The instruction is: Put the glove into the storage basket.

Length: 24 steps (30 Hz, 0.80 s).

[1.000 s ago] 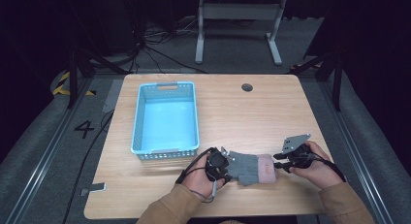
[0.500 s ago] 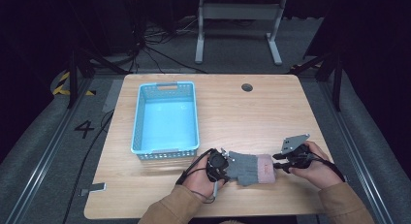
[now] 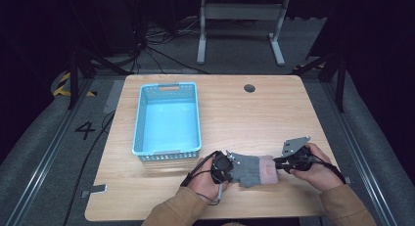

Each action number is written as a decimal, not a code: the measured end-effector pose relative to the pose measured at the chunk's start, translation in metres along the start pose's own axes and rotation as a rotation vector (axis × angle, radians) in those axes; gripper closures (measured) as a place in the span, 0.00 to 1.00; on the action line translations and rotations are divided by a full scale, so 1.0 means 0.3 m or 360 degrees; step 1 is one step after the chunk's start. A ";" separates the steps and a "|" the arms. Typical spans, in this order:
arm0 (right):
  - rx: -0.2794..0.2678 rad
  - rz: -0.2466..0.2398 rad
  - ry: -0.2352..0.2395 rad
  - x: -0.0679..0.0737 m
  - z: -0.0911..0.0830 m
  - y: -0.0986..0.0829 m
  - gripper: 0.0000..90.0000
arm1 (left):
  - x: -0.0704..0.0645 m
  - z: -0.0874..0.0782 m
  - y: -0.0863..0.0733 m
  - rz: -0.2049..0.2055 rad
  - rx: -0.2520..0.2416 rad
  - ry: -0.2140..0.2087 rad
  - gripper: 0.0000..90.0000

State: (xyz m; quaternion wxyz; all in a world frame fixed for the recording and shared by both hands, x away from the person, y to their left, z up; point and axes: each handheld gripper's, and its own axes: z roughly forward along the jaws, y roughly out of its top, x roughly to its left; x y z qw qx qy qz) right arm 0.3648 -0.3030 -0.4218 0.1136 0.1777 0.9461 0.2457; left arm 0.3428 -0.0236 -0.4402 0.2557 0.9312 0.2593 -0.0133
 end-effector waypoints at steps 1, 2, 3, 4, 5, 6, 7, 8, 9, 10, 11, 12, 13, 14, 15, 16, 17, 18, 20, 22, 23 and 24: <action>-0.0006 -0.0012 -0.0016 0.002 -0.005 0.003 0.93 | -0.001 -0.002 -0.001 0.0003 0.0000 -0.0004 0.98; -0.0026 -0.0005 -0.0027 0.005 -0.017 0.009 0.95 | -0.004 -0.009 -0.002 0.0012 -0.0011 -0.0003 0.98; -0.0039 -0.0009 -0.0034 0.005 -0.023 0.011 0.95 | -0.005 -0.013 -0.001 0.0017 -0.0013 -0.0004 0.98; -0.0039 -0.0009 -0.0034 0.005 -0.023 0.011 0.95 | -0.005 -0.013 -0.001 0.0017 -0.0013 -0.0004 0.98; -0.0052 -0.0003 -0.0041 0.007 -0.030 0.014 0.96 | -0.008 -0.018 -0.001 0.0014 -0.0016 -0.0004 0.98; -0.0074 -0.0004 -0.0057 0.008 -0.043 0.020 0.96 | -0.013 -0.026 0.000 0.0027 -0.0032 -0.0008 0.98; -0.0089 0.0002 -0.0070 0.009 -0.049 0.023 0.96 | -0.016 -0.031 0.001 0.0026 -0.0041 -0.0012 0.98; -0.0099 0.0010 -0.0078 0.009 -0.055 0.026 0.96 | -0.020 -0.036 0.001 0.0022 -0.0050 -0.0020 0.98; -0.0099 0.0010 -0.0078 0.009 -0.055 0.026 0.96 | -0.020 -0.036 0.001 0.0022 -0.0050 -0.0020 0.98; -0.0112 0.0015 -0.0092 0.009 -0.060 0.028 0.96 | -0.021 -0.041 0.002 0.0033 -0.0055 -0.0020 0.98; -0.0132 0.0026 -0.0101 0.007 -0.066 0.030 0.97 | -0.027 -0.047 0.003 0.0033 -0.0062 -0.0019 0.98; -0.0166 0.0058 -0.0116 0.004 -0.074 0.033 0.97 | -0.028 -0.048 0.004 0.0039 -0.0073 -0.0020 0.99; -0.0178 0.0073 -0.0122 0.003 -0.076 0.034 0.97 | -0.031 -0.050 0.005 0.0042 -0.0079 -0.0025 0.99; -0.0187 0.0091 -0.0135 0.000 -0.077 0.035 0.97 | -0.033 -0.050 0.006 0.0042 -0.0081 -0.0028 0.99; -0.0192 0.0106 -0.0139 -0.003 -0.077 0.036 0.97 | -0.036 -0.050 0.006 0.0043 -0.0076 -0.0035 0.99; -0.0195 0.0118 -0.0143 -0.007 -0.075 0.036 0.97 | -0.040 -0.048 0.007 0.0043 -0.0078 -0.0044 0.99; -0.0194 0.0131 -0.0147 -0.009 -0.073 0.036 0.97 | -0.042 -0.045 0.010 0.0058 -0.0071 -0.0049 0.99; -0.0189 0.0145 -0.0147 -0.011 -0.068 0.035 0.97 | -0.044 -0.044 0.010 0.0059 -0.0066 -0.0049 0.99; -0.0169 0.0149 -0.0149 -0.017 -0.055 0.031 0.97 | -0.044 -0.033 0.012 0.0054 -0.0065 -0.0052 0.99; -0.0156 0.0160 -0.0134 -0.021 -0.041 0.026 0.97 | -0.039 -0.025 0.011 0.0054 -0.0047 -0.0057 0.99; -0.0152 0.0167 -0.0132 -0.023 -0.033 0.023 0.97 | -0.037 -0.020 0.010 0.0043 -0.0044 -0.0059 0.99; -0.0152 0.0167 -0.0132 -0.023 -0.033 0.023 0.97 | -0.037 -0.020 0.010 0.0043 -0.0044 -0.0059 0.99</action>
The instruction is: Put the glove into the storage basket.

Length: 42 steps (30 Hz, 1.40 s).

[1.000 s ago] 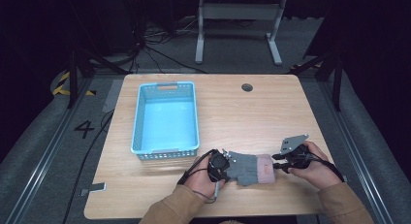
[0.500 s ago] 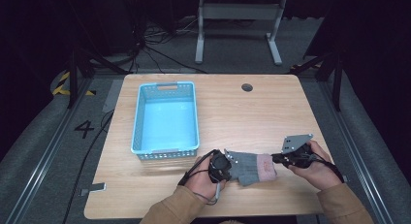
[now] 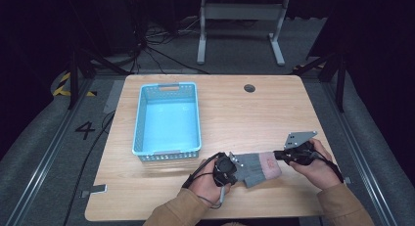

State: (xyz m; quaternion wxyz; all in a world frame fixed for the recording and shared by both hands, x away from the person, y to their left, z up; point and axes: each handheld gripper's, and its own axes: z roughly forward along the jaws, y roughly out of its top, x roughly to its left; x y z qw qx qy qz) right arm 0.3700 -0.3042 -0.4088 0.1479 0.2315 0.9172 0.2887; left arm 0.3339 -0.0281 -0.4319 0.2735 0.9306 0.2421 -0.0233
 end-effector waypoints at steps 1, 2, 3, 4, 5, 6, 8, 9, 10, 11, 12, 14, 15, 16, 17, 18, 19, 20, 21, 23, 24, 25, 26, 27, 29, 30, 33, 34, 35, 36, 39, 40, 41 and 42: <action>0.0019 0.0009 0.0014 -0.003 0.017 -0.006 0.97 | 0.007 0.008 -0.001 0.0003 0.0012 -0.0007 0.99; 0.0026 0.0008 0.0011 -0.004 0.024 -0.007 0.97 | 0.009 0.011 0.000 0.0006 0.0018 -0.0011 0.99; 0.0029 0.0012 0.0013 -0.004 0.030 -0.010 0.96 | 0.009 0.014 -0.001 0.0002 0.0016 -0.0014 0.98; 0.0029 0.0012 0.0013 -0.004 0.030 -0.010 0.96 | 0.009 0.014 -0.001 0.0002 0.0016 -0.0014 0.98; 0.0042 0.0015 0.0014 -0.009 0.038 -0.013 0.94 | 0.008 0.015 0.000 0.0001 0.0013 -0.0014 0.97; 0.0037 0.0008 0.0006 -0.012 0.040 -0.016 0.92 | 0.007 0.012 0.000 0.0003 0.0019 -0.0022 0.95; 0.0043 0.0011 0.0006 -0.015 0.036 -0.021 0.88 | 0.005 0.008 -0.003 -0.0007 0.0006 -0.0026 0.89; 0.0036 0.0012 -0.0011 -0.018 0.032 -0.023 0.86 | 0.005 0.006 -0.003 -0.0009 -0.0001 -0.0033 0.85; 0.0034 0.0011 -0.0012 -0.023 0.027 -0.026 0.84 | 0.005 0.006 -0.003 -0.0009 -0.0001 -0.0033 0.81; 0.0036 0.0016 -0.0012 -0.026 0.022 -0.028 0.84 | 0.001 -0.002 -0.001 -0.0008 -0.0003 -0.0035 0.78; 0.0032 0.0022 -0.0027 -0.028 0.016 -0.031 0.83 | 0.001 -0.006 0.000 -0.0004 -0.0012 -0.0046 0.77; 0.0024 0.0030 -0.0036 -0.030 0.009 -0.033 0.82 | 0.000 -0.011 0.002 -0.0003 -0.0021 -0.0052 0.74; 0.0019 0.0047 -0.0049 -0.038 -0.004 -0.038 0.81 | -0.001 -0.021 0.005 0.0001 -0.0039 -0.0053 0.73; 0.0009 0.0059 -0.0058 -0.041 -0.010 -0.041 0.80 | -0.002 -0.025 0.007 -0.0010 -0.0056 -0.0055 0.72; 0.0001 0.0073 -0.0061 -0.046 -0.017 -0.044 0.79 | -0.001 -0.031 0.008 -0.0012 -0.0073 -0.0054 0.71; 0.0001 0.0073 -0.0061 -0.046 -0.017 -0.044 0.79 | -0.001 -0.031 0.008 -0.0012 -0.0073 -0.0054 0.70; -0.0008 0.0093 -0.0059 -0.049 -0.024 -0.048 0.77 | 0.000 -0.037 0.009 -0.0015 -0.0084 -0.0057 0.70; -0.0022 0.0123 -0.0047 -0.054 -0.033 -0.053 0.73 | 0.002 -0.047 0.012 -0.0019 -0.0096 -0.0049 0.69; -0.0022 0.0123 -0.0047 -0.054 -0.033 -0.053 0.73 | 0.002 -0.047 0.012 -0.0019 -0.0096 -0.0049 0.68; -0.0028 0.0189 -0.0034 -0.062 -0.042 -0.058 0.69 | 0.004 -0.058 0.018 -0.0012 -0.0113 -0.0043 0.68; -0.0036 0.0214 -0.0029 -0.066 -0.045 -0.060 0.68 | 0.004 -0.064 0.021 -0.0007 -0.0124 -0.0039 0.67; -0.0036 0.0240 -0.0020 -0.074 -0.049 -0.065 0.66 | 0.002 -0.071 0.027 -0.0022 -0.0153 -0.0035 0.66; -0.0034 0.0260 -0.0026 -0.077 -0.049 -0.068 0.65 | 0.003 -0.075 0.031 -0.0012 -0.0158 -0.0028 0.65; -0.0034 0.0260 -0.0026 -0.077 -0.049 -0.068 0.65 | 0.003 -0.075 0.031 -0.0012 -0.0158 -0.0028 0.64; -0.0030 0.0276 -0.0024 -0.083 -0.051 -0.073 0.64 | 0.005 -0.077 0.038 0.0003 -0.0170 -0.0017 0.63; -0.0029 0.0294 -0.0026 -0.084 -0.051 -0.075 0.63 | 0.004 -0.078 0.042 0.0005 -0.0183 0.0001 0.61; -0.0033 0.0410 -0.0035 -0.090 -0.056 -0.083 0.54 | 0.011 -0.075 0.059 0.0017 -0.0202 0.0000 0.59; -0.0033 0.0410 -0.0035 -0.090 -0.056 -0.083 0.54 | 0.011 -0.075 0.059 0.0017 -0.0202 0.0000 0.59; -0.0035 0.0448 -0.0036 -0.091 -0.058 -0.086 0.52 | 0.013 -0.073 0.065 0.0017 -0.0207 0.0004 0.59; -0.0045 0.0508 -0.0054 -0.093 -0.060 -0.093 0.46 | 0.018 -0.067 0.075 0.0024 -0.0215 0.0003 0.57; -0.0067 0.0523 -0.0076 -0.096 -0.065 -0.105 0.42 | 0.023 -0.056 0.092 0.0052 -0.0225 0.0011 0.55; -0.0067 0.0523 -0.0076 -0.096 -0.065 -0.105 0.42 | 0.023 -0.056 0.092 0.0052 -0.0225 0.0011 0.55; -0.0075 0.0527 -0.0082 -0.097 -0.067 -0.110 0.40 | 0.025 -0.053 0.098 0.0051 -0.0227 0.0007 0.55; -0.0079 0.0535 -0.0078 -0.101 -0.069 -0.120 0.36 | 0.027 -0.049 0.103 0.0052 -0.0226 0.0004 0.54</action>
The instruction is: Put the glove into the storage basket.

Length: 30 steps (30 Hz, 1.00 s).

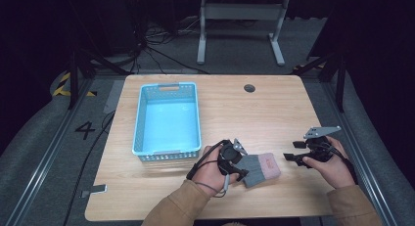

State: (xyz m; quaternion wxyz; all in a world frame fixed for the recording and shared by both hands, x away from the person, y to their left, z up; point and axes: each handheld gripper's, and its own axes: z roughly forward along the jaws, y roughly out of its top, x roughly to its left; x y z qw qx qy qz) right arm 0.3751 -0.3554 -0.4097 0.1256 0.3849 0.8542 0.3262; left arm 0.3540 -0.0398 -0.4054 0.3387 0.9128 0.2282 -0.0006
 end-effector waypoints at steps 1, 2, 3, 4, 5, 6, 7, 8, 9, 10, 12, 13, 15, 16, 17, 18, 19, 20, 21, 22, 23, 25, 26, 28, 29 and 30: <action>0.0008 0.0012 0.0003 -0.004 0.000 -0.005 0.34 | 0.004 0.012 0.008 0.0005 0.0001 -0.0002 0.52; 0.0016 0.0028 0.0006 -0.009 0.002 -0.010 0.32 | 0.007 0.017 0.013 0.0007 0.0006 -0.0003 0.51; 0.0019 0.0040 0.0000 -0.014 0.003 -0.014 0.31 | 0.008 0.023 0.018 0.0003 0.0007 0.0002 0.49; 0.0013 0.0049 -0.0007 -0.020 0.003 -0.018 0.29 | 0.009 0.029 0.023 -0.0002 0.0002 -0.0001 0.47; 0.0008 0.0059 -0.0017 -0.026 0.004 -0.020 0.27 | 0.011 0.035 0.028 -0.0004 -0.0003 -0.0002 0.46; 0.0008 0.0071 -0.0022 -0.033 0.004 -0.021 0.26 | 0.012 0.043 0.032 -0.0005 -0.0002 -0.0002 0.45; 0.0008 0.0071 -0.0022 -0.033 0.004 -0.021 0.26 | 0.012 0.043 0.032 -0.0005 -0.0002 -0.0002 0.44; 0.0002 0.0082 -0.0040 -0.040 0.004 -0.023 0.24 | 0.015 0.060 0.039 -0.0002 0.0002 0.0005 0.42; 0.0001 0.0078 -0.0042 -0.042 0.005 -0.025 0.23 | 0.017 0.070 0.042 0.0004 0.0000 0.0010 0.41; 0.0003 0.0076 -0.0041 -0.043 0.004 -0.027 0.23 | 0.018 0.081 0.044 0.0005 0.0001 0.0014 0.39; -0.0004 0.0076 -0.0027 -0.044 0.003 -0.029 0.24 | 0.019 0.100 0.045 0.0008 0.0018 0.0040 0.37; -0.0002 0.0073 -0.0021 -0.044 0.002 -0.029 0.24 | 0.021 0.109 0.045 0.0026 0.0021 0.0059 0.35; 0.0000 0.0065 -0.0022 -0.045 0.002 -0.029 0.25 | 0.026 0.121 0.046 0.0039 0.0035 0.0068 0.33; -0.0001 0.0065 -0.0020 -0.045 0.003 -0.029 0.25 | 0.027 0.127 0.046 0.0040 0.0031 0.0078 0.33; -0.0001 0.0065 -0.0019 -0.045 0.003 -0.029 0.25 | 0.027 0.133 0.048 0.0049 0.0033 0.0078 0.32; -0.0001 0.0063 -0.0019 -0.044 0.004 -0.029 0.25 | 0.025 0.140 0.049 0.0046 0.0036 0.0075 0.32; 0.0003 0.0062 -0.0014 -0.043 0.005 -0.029 0.25 | 0.024 0.147 0.050 0.0061 0.0041 0.0070 0.32; 0.0003 0.0061 -0.0007 -0.042 0.005 -0.029 0.25 | 0.021 0.156 0.051 0.0061 0.0045 0.0062 0.32; 0.0004 0.0059 -0.0003 -0.042 0.006 -0.029 0.26 | 0.018 0.165 0.051 0.0072 0.0057 0.0060 0.31; 0.0004 0.0057 -0.0002 -0.041 0.006 -0.028 0.26 | 0.015 0.175 0.050 0.0076 0.0064 0.0067 0.31; 0.0003 0.0054 -0.0001 -0.040 0.005 -0.028 0.26 | 0.014 0.183 0.048 0.0082 0.0076 0.0072 0.30; -0.0004 0.0052 0.0001 -0.039 0.005 -0.027 0.26 | 0.012 0.189 0.045 0.0079 0.0082 0.0081 0.28; -0.0005 0.0050 0.0001 -0.039 0.004 -0.026 0.26 | 0.012 0.192 0.044 0.0089 0.0076 0.0082 0.28; -0.0009 0.0045 0.0011 -0.037 0.004 -0.026 0.26 | 0.013 0.193 0.041 0.0090 0.0065 0.0086 0.28; -0.0009 0.0045 0.0011 -0.037 0.004 -0.026 0.26 | 0.011 0.195 0.040 0.0089 0.0064 0.0088 0.28; -0.0010 0.0042 0.0015 -0.037 0.006 -0.026 0.26 | 0.009 0.201 0.035 0.0122 0.0061 0.0106 0.26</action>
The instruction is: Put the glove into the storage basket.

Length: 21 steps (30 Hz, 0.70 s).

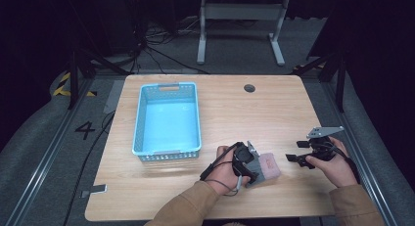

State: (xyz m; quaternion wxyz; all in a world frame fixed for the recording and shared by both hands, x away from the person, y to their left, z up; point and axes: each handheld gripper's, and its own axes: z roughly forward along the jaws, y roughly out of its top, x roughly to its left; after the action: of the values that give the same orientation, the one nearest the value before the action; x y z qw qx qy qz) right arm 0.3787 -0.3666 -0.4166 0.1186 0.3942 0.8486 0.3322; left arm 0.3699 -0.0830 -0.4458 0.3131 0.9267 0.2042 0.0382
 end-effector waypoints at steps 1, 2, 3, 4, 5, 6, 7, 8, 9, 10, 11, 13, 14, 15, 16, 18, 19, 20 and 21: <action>0.0001 0.0003 0.0002 0.000 0.000 0.000 0.26 | -0.003 0.003 -0.001 0.0003 -0.0005 0.0008 0.26; 0.0001 0.0002 0.0004 0.000 0.001 -0.001 0.26 | -0.006 0.004 -0.002 0.0014 -0.0004 0.0016 0.26; 0.0000 0.0001 0.0007 0.000 0.001 -0.001 0.26 | -0.009 0.005 -0.003 0.0020 -0.0005 0.0027 0.26; 0.0000 0.0001 0.0007 0.000 0.001 -0.001 0.26 | -0.009 0.005 -0.003 0.0020 -0.0005 0.0027 0.26; -0.0001 -0.0003 0.0008 0.000 0.000 -0.001 0.26 | -0.011 0.006 -0.007 0.0028 -0.0009 0.0035 0.26; -0.0001 -0.0003 0.0007 0.000 0.001 0.000 0.26 | -0.011 0.007 -0.009 0.0029 -0.0016 0.0036 0.26; -0.0002 -0.0003 0.0011 0.001 0.002 0.000 0.26 | -0.011 0.008 -0.010 0.0026 -0.0021 0.0037 0.26; 0.0000 -0.0003 0.0016 0.002 0.003 0.000 0.26 | -0.011 0.009 -0.011 0.0021 -0.0022 0.0038 0.26; 0.0002 -0.0003 0.0019 0.002 0.004 0.000 0.26 | -0.012 0.009 -0.011 0.0024 -0.0021 0.0042 0.25; 0.0004 -0.0005 0.0020 0.003 0.005 0.000 0.26 | -0.014 0.010 -0.011 0.0026 -0.0019 0.0047 0.25; 0.0007 -0.0006 0.0019 0.003 0.007 0.000 0.26 | -0.014 0.011 -0.010 0.0020 -0.0017 0.0048 0.25; 0.0007 -0.0001 0.0020 0.003 0.007 0.000 0.26 | -0.014 0.011 -0.010 0.0011 -0.0016 0.0046 0.25; 0.0006 0.0000 0.0019 0.003 0.008 -0.001 0.26 | -0.015 0.011 -0.011 0.0005 -0.0016 0.0045 0.25; 0.0004 0.0001 0.0020 0.002 0.008 -0.001 0.26 | -0.014 0.012 -0.011 0.0004 -0.0017 0.0042 0.26; 0.0004 0.0002 0.0019 0.001 0.007 -0.002 0.26 | -0.013 0.012 -0.011 0.0004 -0.0015 0.0040 0.26; 0.0004 0.0008 0.0014 -0.001 0.006 -0.003 0.26 | -0.014 0.011 -0.011 -0.0002 -0.0009 0.0042 0.27; 0.0004 0.0008 0.0014 -0.001 0.006 -0.003 0.26 | -0.014 0.011 -0.011 -0.0002 -0.0009 0.0042 0.28; 0.0004 0.0010 0.0014 -0.002 0.006 -0.003 0.26 | -0.018 0.011 -0.010 -0.0003 -0.0005 0.0049 0.28; 0.0007 0.0012 0.0013 -0.002 0.005 -0.004 0.26 | -0.021 0.009 -0.009 -0.0003 0.0004 0.0056 0.31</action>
State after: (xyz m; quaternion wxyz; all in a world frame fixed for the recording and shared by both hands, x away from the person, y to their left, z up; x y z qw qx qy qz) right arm 0.3792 -0.3669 -0.4184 0.1130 0.3964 0.8484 0.3323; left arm 0.3639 -0.0853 -0.4492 0.3083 0.9261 0.2105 0.0540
